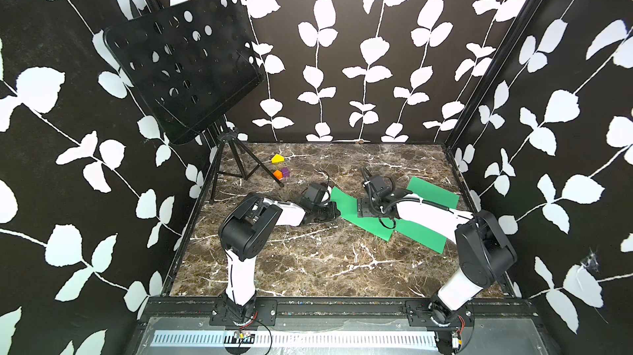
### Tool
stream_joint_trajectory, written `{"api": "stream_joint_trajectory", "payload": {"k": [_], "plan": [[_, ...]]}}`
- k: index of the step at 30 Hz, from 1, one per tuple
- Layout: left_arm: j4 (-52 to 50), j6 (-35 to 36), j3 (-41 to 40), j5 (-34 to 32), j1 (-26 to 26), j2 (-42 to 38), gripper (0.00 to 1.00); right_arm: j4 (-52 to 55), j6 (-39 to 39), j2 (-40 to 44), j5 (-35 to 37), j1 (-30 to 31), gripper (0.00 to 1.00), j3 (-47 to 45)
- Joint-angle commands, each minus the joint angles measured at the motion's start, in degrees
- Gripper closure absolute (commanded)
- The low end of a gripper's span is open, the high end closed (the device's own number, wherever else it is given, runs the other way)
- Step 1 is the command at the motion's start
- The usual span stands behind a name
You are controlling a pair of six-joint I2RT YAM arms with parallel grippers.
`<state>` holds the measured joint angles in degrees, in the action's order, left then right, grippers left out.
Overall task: Fold the rectangular paper in half along the long edge
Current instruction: Fold the paper at the center of the board.
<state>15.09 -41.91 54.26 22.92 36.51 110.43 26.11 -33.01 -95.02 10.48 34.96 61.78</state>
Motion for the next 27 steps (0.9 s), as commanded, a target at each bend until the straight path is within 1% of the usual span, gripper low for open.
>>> {"api": "stream_joint_trajectory", "payload": {"k": [1,4,7,10,15,18,23,27], "plan": [[-2.3,1.3,-0.8,0.1,-0.5,-1.1,0.91,8.6,-1.2,-2.4,8.3,0.8,0.17,1.4],[-2.2,1.3,-0.8,0.3,-0.4,-0.9,0.91,8.3,-1.4,-4.4,7.2,1.6,0.17,2.1],[-1.8,1.0,-1.2,0.2,-0.5,-1.0,0.91,3.4,-3.1,-5.4,0.9,0.7,0.17,-0.4],[-1.9,0.8,-1.2,0.1,-0.5,-1.4,0.91,-0.4,-5.4,-6.1,-3.4,-0.2,0.19,-3.2],[-3.5,1.3,-0.4,0.5,-0.4,-1.8,0.91,-0.5,-5.5,-6.9,-2.7,-0.2,0.21,-5.0],[-4.3,1.3,0.0,1.2,-0.4,-3.2,0.90,0.3,-4.9,-7.3,-1.7,-0.2,0.22,-5.6],[-6.1,1.8,2.5,2.7,0.0,-5.9,0.87,-0.1,-4.6,-7.3,-2.3,-0.2,0.22,-6.3],[-6.8,2.3,5.7,3.9,0.5,-3.4,0.86,-0.5,-4.5,-7.3,-2.6,-0.2,0.23,-6.6]]}}
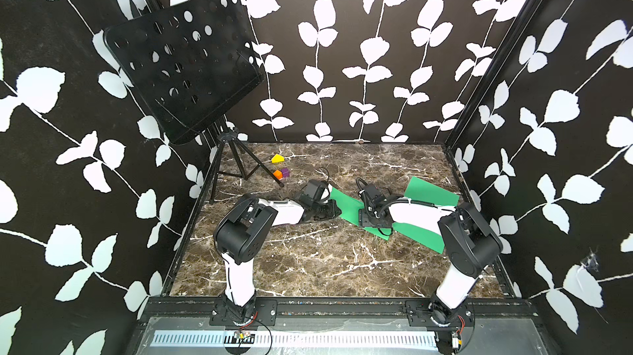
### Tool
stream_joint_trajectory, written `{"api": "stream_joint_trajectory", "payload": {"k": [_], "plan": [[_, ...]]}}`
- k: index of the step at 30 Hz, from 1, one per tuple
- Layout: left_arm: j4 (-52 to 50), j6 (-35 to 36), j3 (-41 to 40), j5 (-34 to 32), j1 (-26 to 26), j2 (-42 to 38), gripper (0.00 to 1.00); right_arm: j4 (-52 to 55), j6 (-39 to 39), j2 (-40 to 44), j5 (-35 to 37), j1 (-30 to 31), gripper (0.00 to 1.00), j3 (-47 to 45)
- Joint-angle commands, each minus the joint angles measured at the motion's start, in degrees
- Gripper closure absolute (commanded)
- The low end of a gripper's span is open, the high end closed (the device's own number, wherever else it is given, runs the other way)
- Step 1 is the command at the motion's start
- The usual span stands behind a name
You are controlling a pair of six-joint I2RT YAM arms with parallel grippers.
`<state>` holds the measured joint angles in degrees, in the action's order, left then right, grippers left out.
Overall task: Fold the rectangular paper in half along the long edge
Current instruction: Fold the paper at the center of the board, then move the paper to the center of the board.
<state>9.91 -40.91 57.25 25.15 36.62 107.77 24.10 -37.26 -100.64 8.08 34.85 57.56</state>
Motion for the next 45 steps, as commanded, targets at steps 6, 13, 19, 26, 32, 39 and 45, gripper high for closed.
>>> {"api": "stream_joint_trajectory", "payload": {"k": [6,13,19,26,32,39,45], "plan": [[-2.5,1.3,4.0,0.8,0.1,4.0,0.86,2.0,0.0,-1.1,0.2,-0.2,0.23,-2.2],[-3.9,2.7,2.5,-1.8,-1.8,4.9,0.87,1.7,0.3,-0.3,-0.1,-1.3,0.24,-3.4],[-5.5,4.3,1.5,-2.9,-4.3,5.1,0.87,1.7,0.6,0.0,-0.1,-1.9,0.24,-3.8],[-6.8,6.7,-2.2,-3.9,-8.3,3.3,0.87,1.3,0.6,0.1,-0.5,-2.9,0.24,-4.5],[-7.6,8.7,-5.5,-4.4,-12.3,0.9,0.87,1.0,0.7,0.0,-0.8,-3.3,0.24,-4.5],[-8.1,9.4,-6.0,-3.6,-14.7,-2.4,0.86,0.7,1.2,0.0,-2.3,-3.3,0.24,-2.9],[-7.0,7.9,-7.5,-3.4,-14.4,-8.5,0.86,-0.5,5.3,4.5,-1.6,-1.3,0.22,0.1]]}}
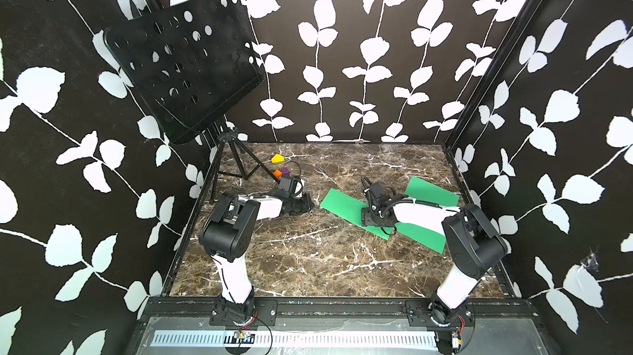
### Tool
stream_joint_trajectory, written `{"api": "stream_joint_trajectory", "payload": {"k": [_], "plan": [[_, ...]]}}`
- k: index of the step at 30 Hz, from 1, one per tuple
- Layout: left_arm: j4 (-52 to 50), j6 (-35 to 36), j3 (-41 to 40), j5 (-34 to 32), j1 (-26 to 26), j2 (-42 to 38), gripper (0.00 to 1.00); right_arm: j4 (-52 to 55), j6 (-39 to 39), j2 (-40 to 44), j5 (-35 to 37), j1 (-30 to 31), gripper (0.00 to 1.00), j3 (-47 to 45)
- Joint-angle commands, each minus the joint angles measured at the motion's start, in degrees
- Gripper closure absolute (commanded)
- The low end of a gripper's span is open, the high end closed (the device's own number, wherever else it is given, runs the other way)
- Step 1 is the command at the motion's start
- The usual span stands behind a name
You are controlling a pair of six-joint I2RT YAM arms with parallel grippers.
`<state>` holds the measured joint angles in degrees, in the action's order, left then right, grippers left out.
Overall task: Fold the rectangular paper in half along the long edge
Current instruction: Move the paper to the center of the board.
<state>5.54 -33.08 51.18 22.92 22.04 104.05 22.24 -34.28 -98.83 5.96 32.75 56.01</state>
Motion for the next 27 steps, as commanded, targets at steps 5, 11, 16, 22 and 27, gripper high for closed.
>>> {"api": "stream_joint_trajectory", "payload": {"k": [5,11,16,22,27], "plan": [[-3.9,0.3,-4.7,-3.9,0.4,-12.2,0.75,2.7,2.2,6.7,6.1,5.8,0.17,0.9],[-5.7,1.3,-8.3,-6.8,0.5,-18.4,0.59,3.9,-5.3,8.9,8.6,14.1,0.15,-2.0],[-5.6,1.5,-10.6,-8.1,0.5,-21.5,0.37,3.2,-10.3,3.5,6.9,15.4,0.17,-2.3],[-7.8,2.0,-10.7,-9.6,0.5,-24.2,0.15,2.2,-8.9,-2.1,6.3,12.3,0.21,1.0],[-8.7,3.1,-10.7,-10.3,0.5,-24.8,0.11,1.8,-4.0,-7.2,5.9,8.2,0.21,5.5]]}}
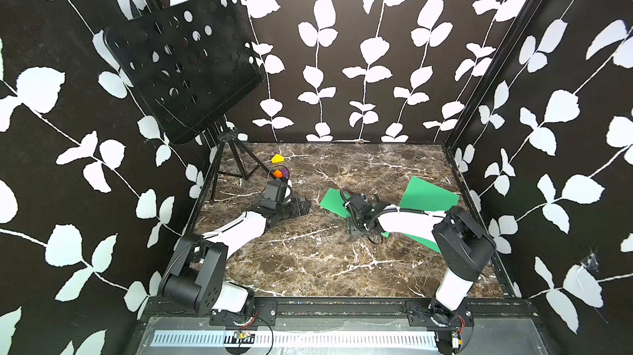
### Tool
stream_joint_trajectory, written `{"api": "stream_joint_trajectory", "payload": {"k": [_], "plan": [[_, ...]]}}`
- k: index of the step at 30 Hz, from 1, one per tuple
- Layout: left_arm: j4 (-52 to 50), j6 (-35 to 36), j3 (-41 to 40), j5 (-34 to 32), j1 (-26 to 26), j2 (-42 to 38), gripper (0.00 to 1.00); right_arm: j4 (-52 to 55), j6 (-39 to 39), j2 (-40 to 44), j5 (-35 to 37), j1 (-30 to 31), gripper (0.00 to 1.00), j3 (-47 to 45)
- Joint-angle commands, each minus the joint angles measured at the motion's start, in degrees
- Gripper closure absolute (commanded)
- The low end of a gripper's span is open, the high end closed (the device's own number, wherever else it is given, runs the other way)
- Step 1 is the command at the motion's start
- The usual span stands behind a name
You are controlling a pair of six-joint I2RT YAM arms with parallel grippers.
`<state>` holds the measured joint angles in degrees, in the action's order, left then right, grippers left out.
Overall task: Fold the rectangular paper in half along the long edge
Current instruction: Move the paper to the center of the board.
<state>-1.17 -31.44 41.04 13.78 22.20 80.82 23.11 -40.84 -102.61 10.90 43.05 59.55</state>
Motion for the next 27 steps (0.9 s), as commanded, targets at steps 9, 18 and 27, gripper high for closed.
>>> {"api": "stream_joint_trajectory", "payload": {"k": [9,18,27], "plan": [[-2.1,2.9,0.1,-1.4,0.3,-0.8,0.10,1.8,9.4,-17.5,-0.6,-8.3,0.22,21.3],[-1.4,2.8,-0.2,-0.2,0.5,-1.3,0.09,4.1,13.4,-28.5,-5.6,-9.4,0.22,41.8],[-2.2,4.2,-1.2,-2.9,3.2,-4.3,0.08,-1.9,14.4,-7.2,3.1,-10.9,0.22,23.0]]}}
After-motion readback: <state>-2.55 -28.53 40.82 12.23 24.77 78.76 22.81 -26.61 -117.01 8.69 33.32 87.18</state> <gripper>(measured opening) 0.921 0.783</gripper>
